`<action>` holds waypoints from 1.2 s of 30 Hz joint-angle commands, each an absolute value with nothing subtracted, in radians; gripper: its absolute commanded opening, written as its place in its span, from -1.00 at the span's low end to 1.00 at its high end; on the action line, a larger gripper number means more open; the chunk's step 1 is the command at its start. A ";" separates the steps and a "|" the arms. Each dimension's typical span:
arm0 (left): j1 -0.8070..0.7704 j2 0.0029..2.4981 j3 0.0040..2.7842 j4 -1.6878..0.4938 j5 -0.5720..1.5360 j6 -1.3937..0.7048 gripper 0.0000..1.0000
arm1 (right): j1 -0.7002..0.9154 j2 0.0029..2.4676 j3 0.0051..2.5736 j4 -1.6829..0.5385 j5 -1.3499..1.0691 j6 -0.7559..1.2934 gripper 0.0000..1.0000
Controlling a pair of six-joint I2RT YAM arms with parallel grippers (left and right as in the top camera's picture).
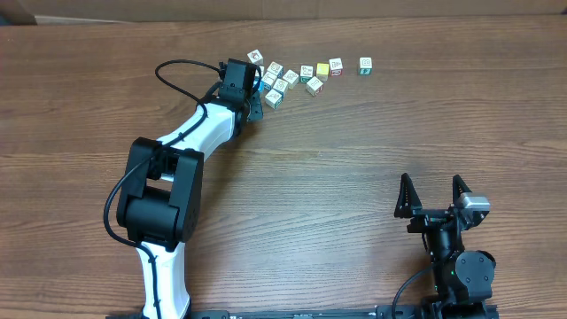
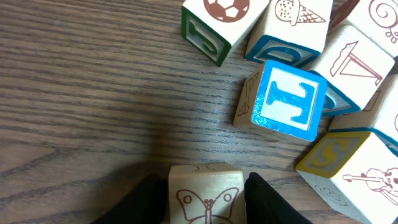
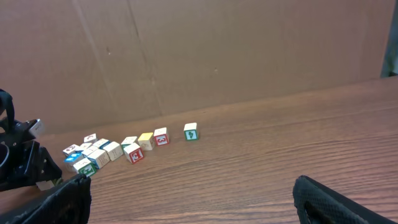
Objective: Form a horizontal line
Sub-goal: 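Lift the butterfly block and carry it right with the left gripper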
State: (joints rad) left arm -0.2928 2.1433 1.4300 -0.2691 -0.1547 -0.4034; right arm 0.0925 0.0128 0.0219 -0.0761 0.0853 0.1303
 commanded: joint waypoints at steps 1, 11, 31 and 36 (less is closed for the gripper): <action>-0.287 2.125 1.445 -0.268 -0.167 -0.377 -0.10 | 0.089 0.003 0.008 -0.072 0.084 0.126 1.00; -0.287 2.125 1.445 -0.264 -0.168 -0.377 -0.15 | 0.089 0.003 0.008 -0.072 0.084 0.126 1.00; -0.289 2.033 1.451 -0.324 -0.164 -0.351 -0.44 | 0.089 0.003 0.008 -0.072 0.084 0.126 1.00; -0.289 1.971 1.451 -0.388 -0.154 -0.358 -0.49 | 0.089 0.003 0.008 -0.072 0.084 0.126 1.00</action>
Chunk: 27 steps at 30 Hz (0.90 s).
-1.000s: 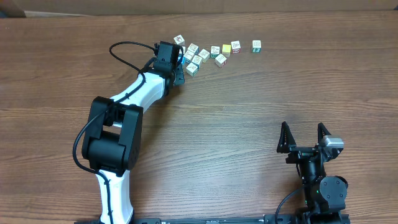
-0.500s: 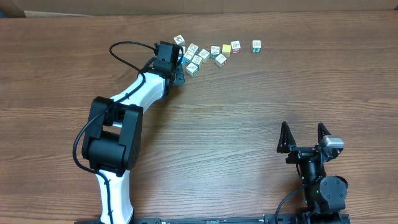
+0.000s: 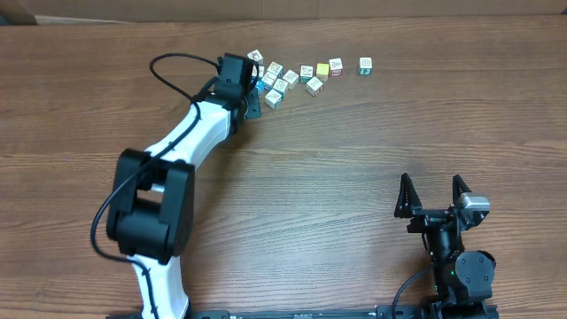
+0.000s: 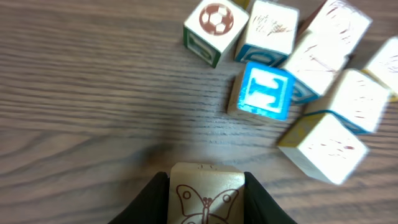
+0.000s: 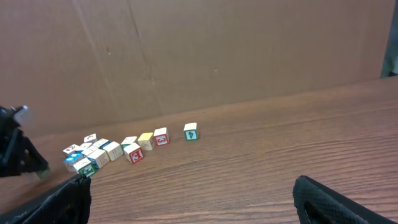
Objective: Form a horizontal line
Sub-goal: 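Lift the butterfly block and carry it right with the left gripper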
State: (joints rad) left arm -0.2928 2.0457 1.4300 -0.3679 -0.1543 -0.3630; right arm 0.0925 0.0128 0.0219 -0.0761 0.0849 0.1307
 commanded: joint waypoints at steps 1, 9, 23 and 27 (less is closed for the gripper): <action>-0.290 1.961 1.451 -0.403 -0.147 -0.368 -0.48 | 0.089 0.003 0.008 -0.072 0.084 0.126 1.00; -0.330 1.941 1.451 -0.502 -0.112 -0.390 -0.44 | 0.089 0.003 0.008 -0.072 0.084 0.126 1.00; -0.495 1.941 1.450 -0.666 -0.237 -0.638 -0.45 | 0.089 0.003 0.008 -0.072 0.084 0.126 1.00; -0.561 1.941 1.450 -0.699 -0.341 -0.678 -0.50 | 0.089 0.003 0.008 -0.072 0.084 0.126 1.00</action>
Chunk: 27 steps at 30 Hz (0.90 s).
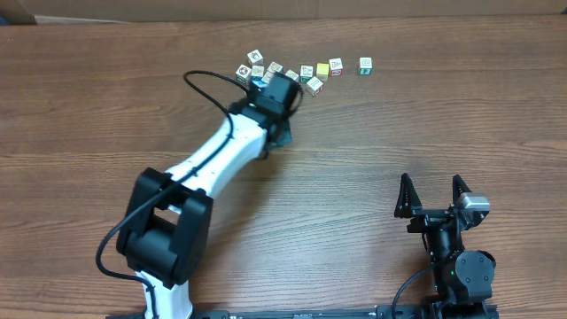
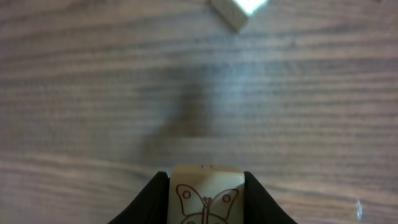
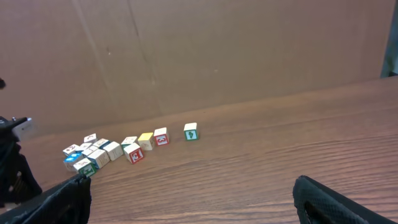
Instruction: Form a horizontal line
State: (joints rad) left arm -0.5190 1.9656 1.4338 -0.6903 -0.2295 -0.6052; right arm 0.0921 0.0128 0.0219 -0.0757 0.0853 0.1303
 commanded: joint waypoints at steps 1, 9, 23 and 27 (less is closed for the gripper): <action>-0.576 1.941 1.450 -0.701 -0.365 -0.688 -0.50 | 0.089 0.003 0.008 -0.072 0.084 0.126 1.00; -0.608 1.941 1.450 -0.694 -0.373 -0.704 -0.54 | 0.089 0.003 0.008 -0.072 0.084 0.126 1.00; -0.597 1.942 1.450 -0.665 -0.366 -0.704 -0.58 | 0.089 0.003 0.008 -0.072 0.084 0.126 1.00; -0.595 1.942 1.450 -0.649 -0.370 -0.704 -0.61 | 0.089 0.003 0.008 -0.072 0.084 0.126 1.00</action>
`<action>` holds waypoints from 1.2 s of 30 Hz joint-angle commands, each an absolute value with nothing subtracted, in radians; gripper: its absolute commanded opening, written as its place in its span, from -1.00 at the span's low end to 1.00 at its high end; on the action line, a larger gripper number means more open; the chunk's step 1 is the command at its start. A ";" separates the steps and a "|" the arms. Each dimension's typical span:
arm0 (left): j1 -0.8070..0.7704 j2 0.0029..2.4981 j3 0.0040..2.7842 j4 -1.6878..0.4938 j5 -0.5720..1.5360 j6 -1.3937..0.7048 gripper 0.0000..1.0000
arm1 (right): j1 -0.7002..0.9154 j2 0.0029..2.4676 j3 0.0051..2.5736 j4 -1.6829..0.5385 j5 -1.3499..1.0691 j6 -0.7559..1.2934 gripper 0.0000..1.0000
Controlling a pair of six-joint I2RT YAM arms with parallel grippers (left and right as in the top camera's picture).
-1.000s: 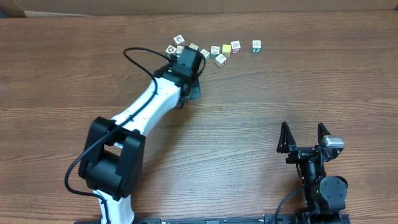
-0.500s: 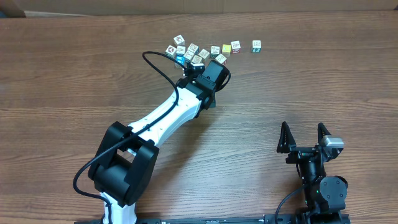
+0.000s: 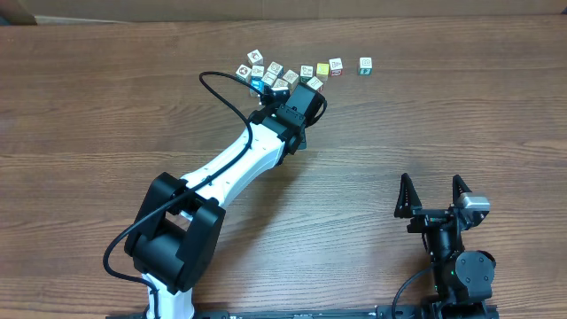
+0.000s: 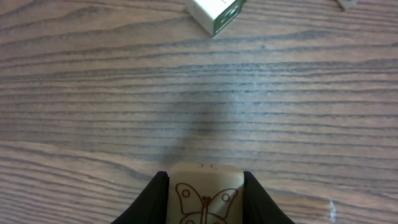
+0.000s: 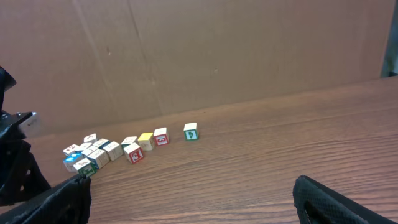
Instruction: Form a horizontal line
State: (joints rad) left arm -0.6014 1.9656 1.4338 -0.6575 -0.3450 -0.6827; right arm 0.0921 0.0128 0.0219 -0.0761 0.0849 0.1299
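Several small picture blocks (image 3: 275, 71) lie in a loose cluster at the table's far side. To its right a yellow block (image 3: 323, 68), a red-edged block (image 3: 336, 65) and a green block (image 3: 365, 64) trail off. My left gripper (image 3: 306, 101) sits just in front of the cluster's right part, shut on a butterfly block (image 4: 205, 194) above bare wood. A green-sided block (image 4: 214, 12) lies just beyond it. My right gripper (image 3: 432, 197) stands open and empty near the front right, far from the blocks.
The white left arm (image 3: 230, 159) with its looping black cable (image 3: 217, 84) stretches diagonally across the table's middle (image 3: 425, 124). A cardboard wall (image 5: 217, 50) backs the table behind the blocks.
My left gripper has moved a little to the right along the front of the blocks, still holding the butterfly block. The right arm has not moved.
The left gripper was at the cluster's left end with the butterfly block between its fingers, close to a blue letter block. Then the cluster looked smaller and farther off. After that it was in front of the cluster's middle, now further right.
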 commanded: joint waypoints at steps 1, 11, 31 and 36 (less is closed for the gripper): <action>-0.594 1.942 1.450 -0.649 -0.371 -0.704 -0.61 | 0.089 0.003 0.008 -0.072 0.084 0.126 1.00; -0.593 1.942 1.450 -0.649 -0.376 -0.703 -0.57 | 0.089 0.003 0.008 -0.072 0.084 0.126 1.00; -0.594 1.959 1.427 -0.636 -0.377 -0.704 -0.62 | 0.089 0.003 0.008 -0.072 0.084 0.126 1.00; -0.593 1.982 1.427 -0.627 -0.377 -0.704 -0.53 | 0.089 0.003 0.008 -0.072 0.084 0.126 1.00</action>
